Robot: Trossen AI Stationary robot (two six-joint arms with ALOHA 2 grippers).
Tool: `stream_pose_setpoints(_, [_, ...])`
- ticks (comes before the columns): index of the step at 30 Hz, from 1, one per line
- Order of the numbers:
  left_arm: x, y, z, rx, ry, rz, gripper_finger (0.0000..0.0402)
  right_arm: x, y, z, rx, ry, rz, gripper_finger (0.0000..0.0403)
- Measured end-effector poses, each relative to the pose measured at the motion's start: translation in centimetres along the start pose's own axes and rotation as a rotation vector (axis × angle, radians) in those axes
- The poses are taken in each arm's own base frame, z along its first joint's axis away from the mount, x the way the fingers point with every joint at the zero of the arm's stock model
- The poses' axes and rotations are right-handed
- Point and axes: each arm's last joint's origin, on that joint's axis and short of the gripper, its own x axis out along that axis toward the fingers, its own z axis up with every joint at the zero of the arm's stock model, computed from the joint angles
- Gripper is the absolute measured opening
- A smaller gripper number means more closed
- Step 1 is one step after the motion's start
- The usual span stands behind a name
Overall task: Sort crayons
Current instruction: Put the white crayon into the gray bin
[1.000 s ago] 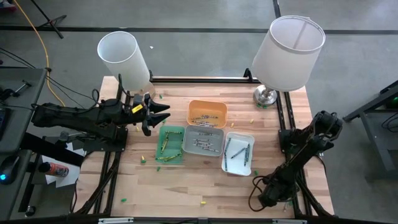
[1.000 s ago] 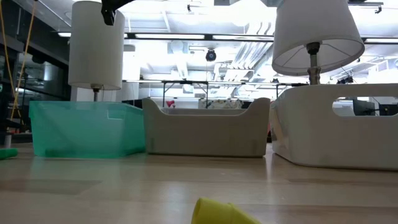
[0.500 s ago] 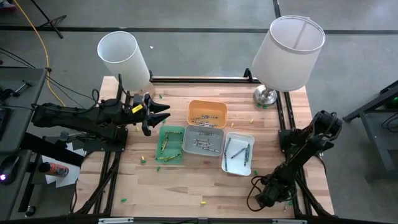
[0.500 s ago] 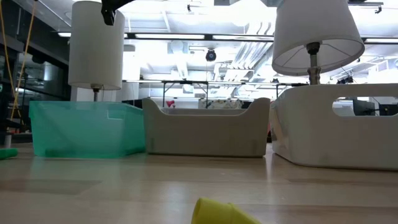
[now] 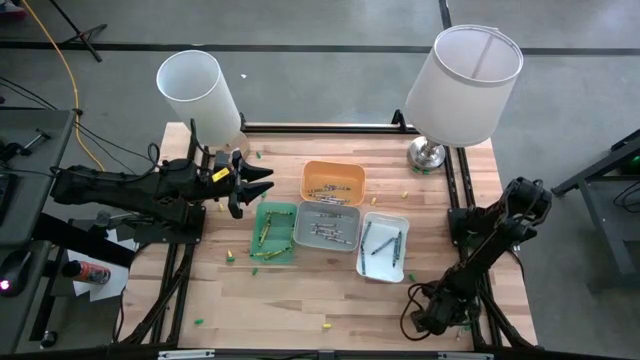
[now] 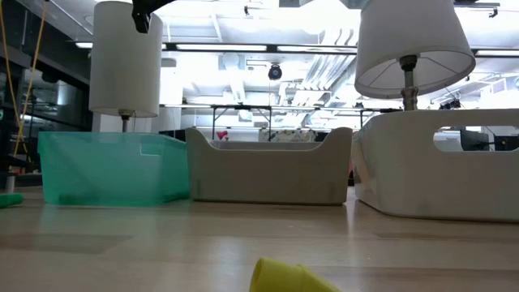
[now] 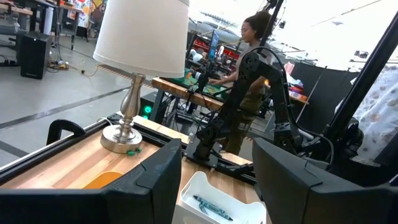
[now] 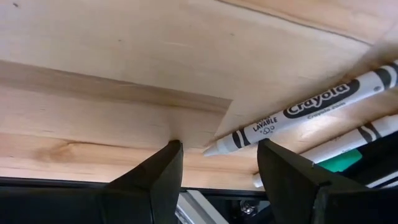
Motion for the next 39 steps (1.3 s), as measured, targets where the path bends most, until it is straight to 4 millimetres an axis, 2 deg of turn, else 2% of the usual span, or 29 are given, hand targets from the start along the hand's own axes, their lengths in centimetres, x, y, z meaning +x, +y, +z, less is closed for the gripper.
stream_pose_setpoints(15, [0.0, 0.0, 0.0, 0.0, 0.0, 0.0, 0.0184, -0.3, -0.1, 0.1, 0.031, -0.027, 0.014, 0.0201])
stream_pose_setpoints(25, [0.0, 0.0, 0.0, 0.0, 0.0, 0.001, 0.0184, -3.5, -2.0, 0.6, 0.068, -0.152, -0.001, 0.0201])
stream_pose_setpoints(29, [0.0, 0.0, 0.0, 0.0, 0.0, 0.0, 0.0184, -3.7, -2.1, 0.8, 0.054, -0.158, -0.017, 0.0201])
stream_pose_setpoints(34, [0.0, 0.0, 0.0, 0.0, 0.0, 0.0, 0.0184, -3.9, -1.8, 0.6, -0.078, -0.129, -0.004, 0.0201])
stream_pose_setpoints(39, [0.0, 0.0, 0.0, 0.0, -0.001, 0.002, 0.0184, -5.1, -2.4, 0.8, 0.055, -0.224, 0.059, 0.0201])
